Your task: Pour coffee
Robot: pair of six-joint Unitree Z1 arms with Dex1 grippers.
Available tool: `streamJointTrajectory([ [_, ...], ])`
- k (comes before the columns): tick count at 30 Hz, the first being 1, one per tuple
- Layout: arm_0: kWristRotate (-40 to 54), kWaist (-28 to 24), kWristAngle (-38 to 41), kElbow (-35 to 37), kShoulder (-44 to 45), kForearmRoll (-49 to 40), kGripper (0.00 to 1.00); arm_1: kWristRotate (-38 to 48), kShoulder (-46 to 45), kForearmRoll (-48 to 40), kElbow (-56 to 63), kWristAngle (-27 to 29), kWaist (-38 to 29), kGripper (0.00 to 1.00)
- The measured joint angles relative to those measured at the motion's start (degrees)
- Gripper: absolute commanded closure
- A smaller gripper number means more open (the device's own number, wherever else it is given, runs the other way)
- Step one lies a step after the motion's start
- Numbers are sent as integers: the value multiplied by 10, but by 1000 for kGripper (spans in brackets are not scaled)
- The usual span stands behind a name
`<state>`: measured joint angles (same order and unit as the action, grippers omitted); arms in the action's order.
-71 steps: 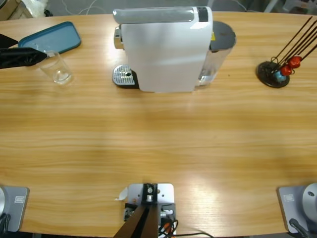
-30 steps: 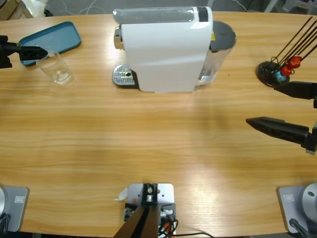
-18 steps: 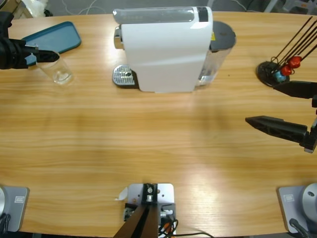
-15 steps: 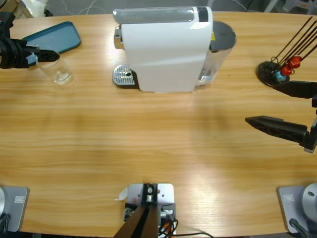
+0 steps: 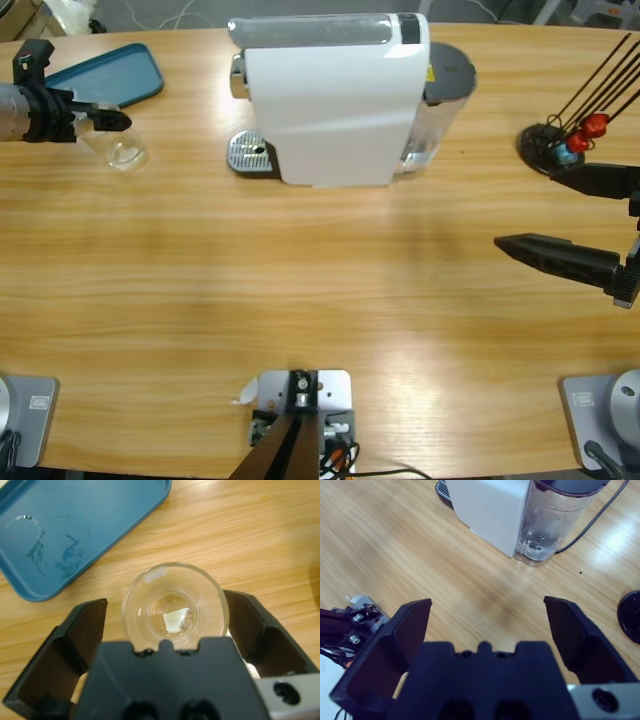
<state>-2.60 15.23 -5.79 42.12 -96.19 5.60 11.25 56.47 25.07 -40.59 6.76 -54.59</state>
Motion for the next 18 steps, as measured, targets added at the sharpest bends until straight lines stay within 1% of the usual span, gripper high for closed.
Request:
streamJointTrajectory([
  [6,-1,6,0,0,-22,15,50,-2,0,0,0,-2,5,0],
  [7,-2,6,0,0,-26,17,49,-3,0,0,0,-2,6,0],
  [9,-4,7,0,0,-32,21,13,-3,0,0,0,-3,7,0],
  [10,-6,7,0,0,-34,22,21,-3,0,0,0,-3,8,0],
  [11,-8,7,0,0,-36,23,112,-3,0,0,0,-3,9,0],
  [13,-11,7,0,0,-39,24,520,-3,0,0,0,-3,9,0],
  [14,-13,7,0,0,-41,24,691,-3,0,0,0,-3,10,0],
  [16,-15,7,0,0,-42,25,986,-3,0,0,0,-4,10,5],
  [18,-15,8,0,-1,-42,25,1000,-3,0,0,0,-4,10,12],
])
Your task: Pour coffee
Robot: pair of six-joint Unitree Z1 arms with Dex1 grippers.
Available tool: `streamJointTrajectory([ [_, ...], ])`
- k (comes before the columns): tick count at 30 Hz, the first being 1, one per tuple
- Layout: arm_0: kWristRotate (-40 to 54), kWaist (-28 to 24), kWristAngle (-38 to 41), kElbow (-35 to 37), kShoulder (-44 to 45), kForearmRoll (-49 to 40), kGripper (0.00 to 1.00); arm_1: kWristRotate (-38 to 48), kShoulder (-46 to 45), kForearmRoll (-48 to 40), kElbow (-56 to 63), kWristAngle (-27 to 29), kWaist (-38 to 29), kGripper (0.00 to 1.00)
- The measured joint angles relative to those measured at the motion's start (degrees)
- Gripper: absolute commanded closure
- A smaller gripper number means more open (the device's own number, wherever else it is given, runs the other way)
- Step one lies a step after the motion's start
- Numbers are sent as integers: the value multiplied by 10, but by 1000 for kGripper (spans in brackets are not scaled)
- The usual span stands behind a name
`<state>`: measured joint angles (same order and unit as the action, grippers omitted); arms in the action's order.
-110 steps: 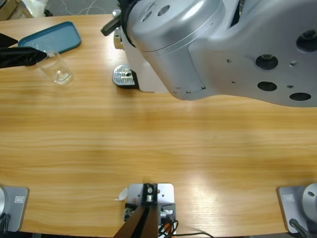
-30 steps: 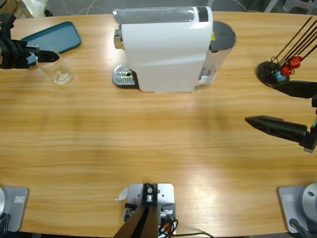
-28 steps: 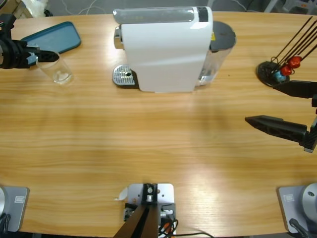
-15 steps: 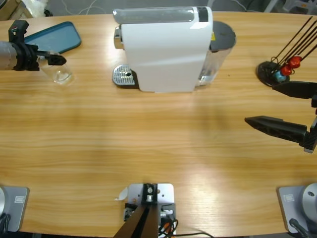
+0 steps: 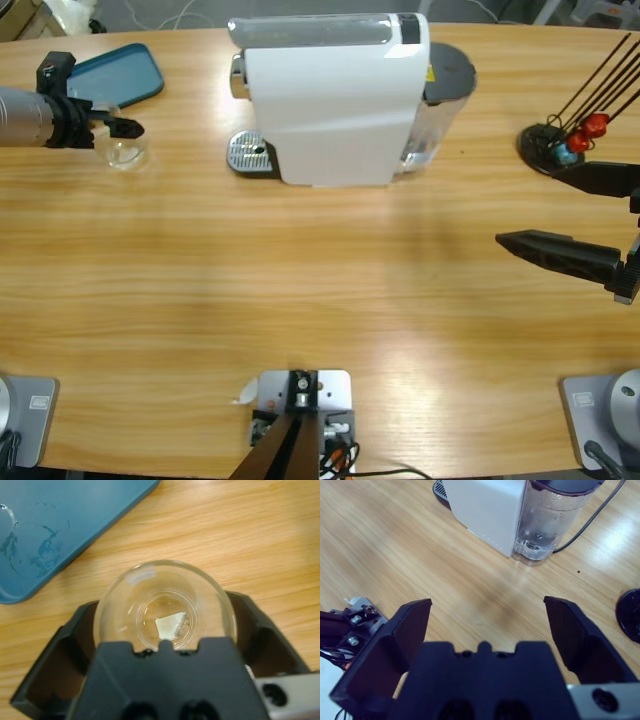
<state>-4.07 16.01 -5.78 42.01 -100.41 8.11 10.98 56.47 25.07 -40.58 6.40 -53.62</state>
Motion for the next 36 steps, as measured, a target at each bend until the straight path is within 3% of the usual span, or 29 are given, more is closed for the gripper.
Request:
streamJointTrajectory([
  [10,1,18,3,-2,0,1,1000,0,0,0,0,0,1,13],
  [18,55,73,127,1,19,2,1000,0,0,0,0,0,1,13],
  [26,111,104,162,78,65,-79,1000,0,0,-4,0,0,1,13],
  [36,138,141,162,115,35,-99,1000,-1,0,-6,1,0,2,13],
])
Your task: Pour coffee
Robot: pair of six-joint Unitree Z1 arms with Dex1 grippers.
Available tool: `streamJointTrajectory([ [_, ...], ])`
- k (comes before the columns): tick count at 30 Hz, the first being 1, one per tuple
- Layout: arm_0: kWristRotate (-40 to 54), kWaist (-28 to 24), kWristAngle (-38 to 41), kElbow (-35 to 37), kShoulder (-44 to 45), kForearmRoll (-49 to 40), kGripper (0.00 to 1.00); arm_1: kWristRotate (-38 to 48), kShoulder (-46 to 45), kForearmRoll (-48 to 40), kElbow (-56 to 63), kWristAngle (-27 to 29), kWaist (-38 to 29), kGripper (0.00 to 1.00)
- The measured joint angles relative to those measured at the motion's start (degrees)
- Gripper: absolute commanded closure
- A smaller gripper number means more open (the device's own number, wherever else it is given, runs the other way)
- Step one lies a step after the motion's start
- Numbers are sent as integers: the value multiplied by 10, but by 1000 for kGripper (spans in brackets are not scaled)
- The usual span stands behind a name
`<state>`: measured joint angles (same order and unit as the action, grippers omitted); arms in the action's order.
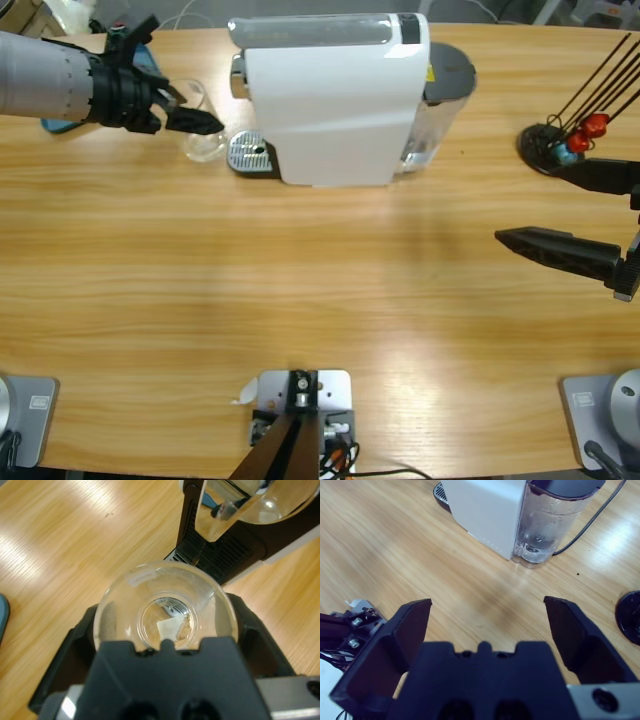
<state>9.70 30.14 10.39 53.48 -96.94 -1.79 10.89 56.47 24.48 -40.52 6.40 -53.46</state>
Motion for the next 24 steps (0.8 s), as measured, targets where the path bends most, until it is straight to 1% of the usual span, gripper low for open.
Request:
streamJointTrajectory([
  [6,12,5,0,18,-32,-1,1000,0,-1,0,2,0,0,18],
  [14,15,24,0,42,-72,-1,1000,0,-4,-1,9,0,0,18],
  [24,15,37,0,68,-102,0,1000,-1,-14,-2,10,0,0,23],
])
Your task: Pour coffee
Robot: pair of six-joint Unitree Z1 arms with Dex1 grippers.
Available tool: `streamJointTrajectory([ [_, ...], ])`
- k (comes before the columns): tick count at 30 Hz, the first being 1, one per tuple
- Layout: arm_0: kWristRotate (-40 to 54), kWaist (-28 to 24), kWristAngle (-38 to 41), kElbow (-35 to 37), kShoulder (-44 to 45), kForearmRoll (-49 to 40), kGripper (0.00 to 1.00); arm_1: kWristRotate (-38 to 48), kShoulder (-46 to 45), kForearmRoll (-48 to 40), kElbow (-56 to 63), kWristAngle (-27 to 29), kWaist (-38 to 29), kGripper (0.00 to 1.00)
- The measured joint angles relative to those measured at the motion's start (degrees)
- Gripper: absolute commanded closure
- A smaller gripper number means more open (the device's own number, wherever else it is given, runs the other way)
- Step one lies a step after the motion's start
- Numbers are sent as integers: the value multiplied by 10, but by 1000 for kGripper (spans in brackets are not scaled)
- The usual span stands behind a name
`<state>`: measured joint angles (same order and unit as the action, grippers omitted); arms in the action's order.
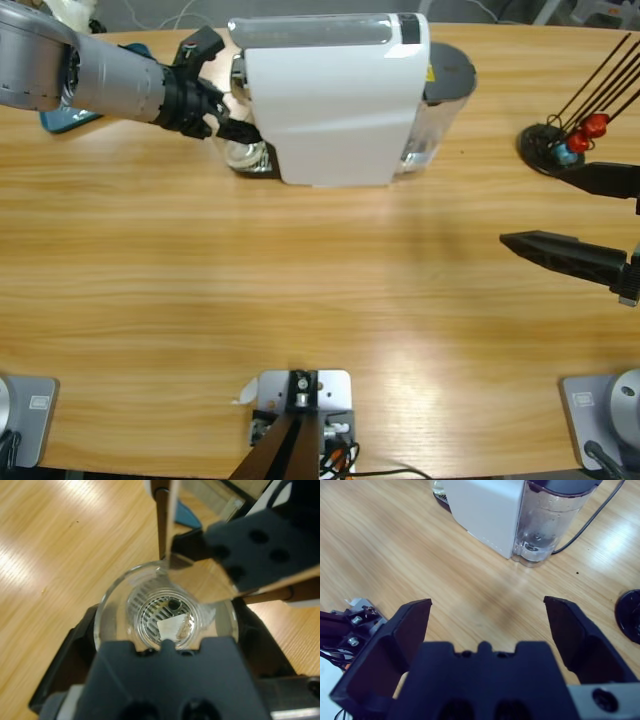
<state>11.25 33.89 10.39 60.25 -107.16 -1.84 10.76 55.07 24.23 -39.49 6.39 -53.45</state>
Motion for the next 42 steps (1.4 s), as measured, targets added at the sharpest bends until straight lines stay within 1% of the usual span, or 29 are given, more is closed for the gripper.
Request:
streamJointTrajectory([
  [4,0,5,0,0,-5,0,1000,-2,-1,0,0,-1,0,27],
  [5,0,5,0,1,-5,0,776,-2,-1,0,0,-1,0,27],
  [6,0,5,0,1,-5,0,500,-2,-1,0,0,-2,0,27],
  [7,0,5,0,1,-5,0,342,-2,-1,0,0,-2,0,27],
  [8,0,5,0,1,-5,0,124,-2,-1,0,0,-3,0,27],
  [9,0,5,0,1,-5,0,44,-3,-1,0,0,-4,0,27],
  [10,0,5,0,1,-5,0,10,-3,-1,-1,0,-4,0,27],
  [22,0,2,0,1,-5,-1,4,-8,-2,-8,0,-8,0,27],
  [29,7,5,0,1,0,-20,4,-11,-2,-13,1,-11,0,27],
  [37,12,18,0,-10,57,-58,4,-13,0,-18,2,-18,0,27],
  [42,10,-3,-2,-42,90,-82,4,-13,0,-19,4,-18,0,32],
])
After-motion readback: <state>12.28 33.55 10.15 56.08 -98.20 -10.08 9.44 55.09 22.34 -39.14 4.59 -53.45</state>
